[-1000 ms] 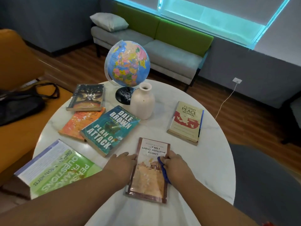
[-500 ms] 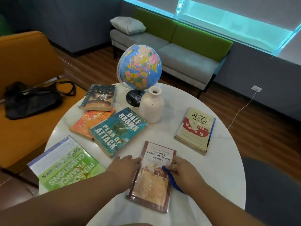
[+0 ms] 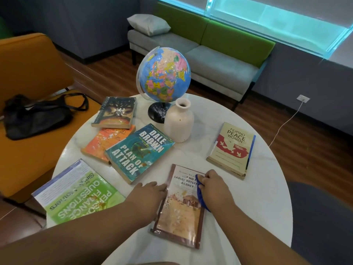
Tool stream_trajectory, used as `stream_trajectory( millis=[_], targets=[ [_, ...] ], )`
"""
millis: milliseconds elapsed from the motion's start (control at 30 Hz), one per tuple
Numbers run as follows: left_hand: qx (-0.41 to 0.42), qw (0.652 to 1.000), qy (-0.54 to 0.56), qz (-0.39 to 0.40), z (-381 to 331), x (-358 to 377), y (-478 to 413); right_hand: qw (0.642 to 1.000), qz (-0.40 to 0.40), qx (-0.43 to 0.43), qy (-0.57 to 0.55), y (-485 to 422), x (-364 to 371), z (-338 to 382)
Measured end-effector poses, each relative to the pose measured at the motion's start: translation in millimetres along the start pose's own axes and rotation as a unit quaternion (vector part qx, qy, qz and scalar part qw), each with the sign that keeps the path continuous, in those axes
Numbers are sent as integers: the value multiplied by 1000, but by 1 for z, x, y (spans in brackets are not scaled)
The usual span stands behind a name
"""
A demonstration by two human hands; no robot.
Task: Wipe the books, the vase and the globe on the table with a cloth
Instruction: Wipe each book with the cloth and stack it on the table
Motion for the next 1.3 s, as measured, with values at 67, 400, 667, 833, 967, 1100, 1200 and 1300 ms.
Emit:
stream_trajectory(
  millis=[67, 400, 667, 833, 967, 1100, 1200, 1300],
  targets=[
    [4, 1000, 0, 1, 0, 0, 1, 1000, 30, -5, 1, 5, 7, 5],
    [8, 1000, 8, -3, 2, 2, 0, 999, 44, -12, 17, 3, 5, 18],
    [11, 1000, 19, -1, 3, 0, 1, 999, 39, -30, 13, -8, 2, 21],
    [10, 1000, 26, 2, 4, 0, 0, 994, 85, -65, 14, -8, 0, 15],
    [11, 1000, 23, 2, 4, 1, -1, 992, 34, -88, 83, -14, 2, 21],
    [13, 1000, 19, 1, 3, 1, 0, 974, 95, -155, 136, -10, 7, 24],
    [14, 1000, 14, 3, 3, 1, 0, 971, 84, -168, 148, -19, 3, 19],
    [11, 1000, 14, 7, 2, 2, -1, 949, 66, -210, 225, -18, 8, 27]
  ],
)
Point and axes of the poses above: each hand's wrist, its own y-axis away from the middle knuckle, its own x-axis out of the palm, z = x × y, the point moved 3 cm from there along -y, towards the middle knuckle, and after that the axes turned 4 degrees about y, right-handed, at the moved point
